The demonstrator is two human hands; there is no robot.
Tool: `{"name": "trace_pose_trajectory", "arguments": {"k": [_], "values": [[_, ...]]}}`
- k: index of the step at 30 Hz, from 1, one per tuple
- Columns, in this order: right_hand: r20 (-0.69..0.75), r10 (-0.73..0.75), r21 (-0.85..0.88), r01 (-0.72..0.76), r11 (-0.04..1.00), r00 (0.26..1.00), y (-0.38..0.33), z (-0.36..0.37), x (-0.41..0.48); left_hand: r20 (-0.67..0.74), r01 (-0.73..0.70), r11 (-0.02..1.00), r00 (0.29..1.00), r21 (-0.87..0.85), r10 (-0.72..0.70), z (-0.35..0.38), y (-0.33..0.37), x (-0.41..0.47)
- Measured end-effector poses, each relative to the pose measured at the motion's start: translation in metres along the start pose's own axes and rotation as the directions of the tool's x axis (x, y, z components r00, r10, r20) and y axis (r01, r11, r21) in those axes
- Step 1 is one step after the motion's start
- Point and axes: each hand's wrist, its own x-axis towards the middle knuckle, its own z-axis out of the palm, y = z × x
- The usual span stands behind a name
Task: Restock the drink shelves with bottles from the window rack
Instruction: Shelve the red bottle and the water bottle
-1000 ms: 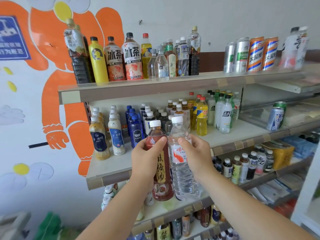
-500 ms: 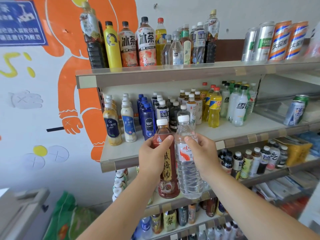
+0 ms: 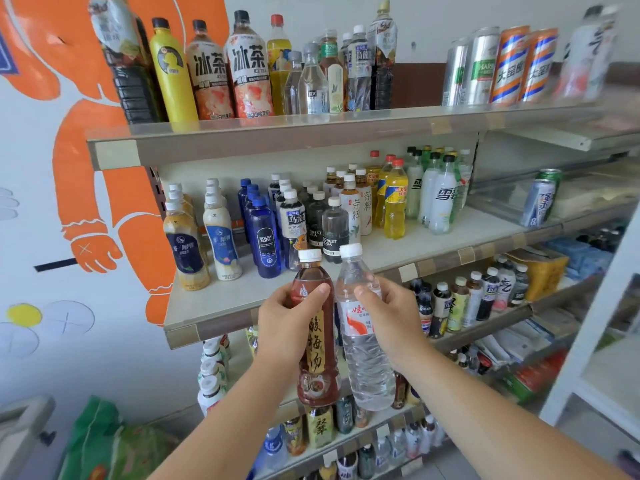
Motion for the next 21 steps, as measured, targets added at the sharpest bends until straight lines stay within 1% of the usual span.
{"name": "trace_pose_trajectory", "arguments": {"k": [4,9,14,18,21], "values": [[-0.032,0.050,0.004,-0.050,0.999,0.998,0.005,-0.012,-0.008,0.027,0.036,0.999,0.999,-0.025,-0.036,0.011,-0.012,-0.001],[-0.095,0.057,-0.028,-0.060,0.998,0.994,0.003,-0.029,-0.005,0.057,0.032,0.999,0.998,-0.012,-0.032,0.029,-0.017,0.000],[-0.128,0.030,-0.053,-0.037,0.998,0.991,-0.005,-0.046,-0.004,0.113,0.068,0.996,0.992,-0.056,-0.061,0.046,-0.020,0.001],[-0.106,0.010,-0.035,-0.014,0.999,0.994,-0.009,-0.054,-0.003,0.117,0.069,0.995,0.991,-0.067,-0.061,0.054,-0.018,0.002],[-0.123,-0.003,-0.015,0.001,1.000,0.992,-0.007,-0.055,0.001,0.123,0.072,0.993,0.991,-0.093,-0.061,0.058,-0.015,0.004]]}}
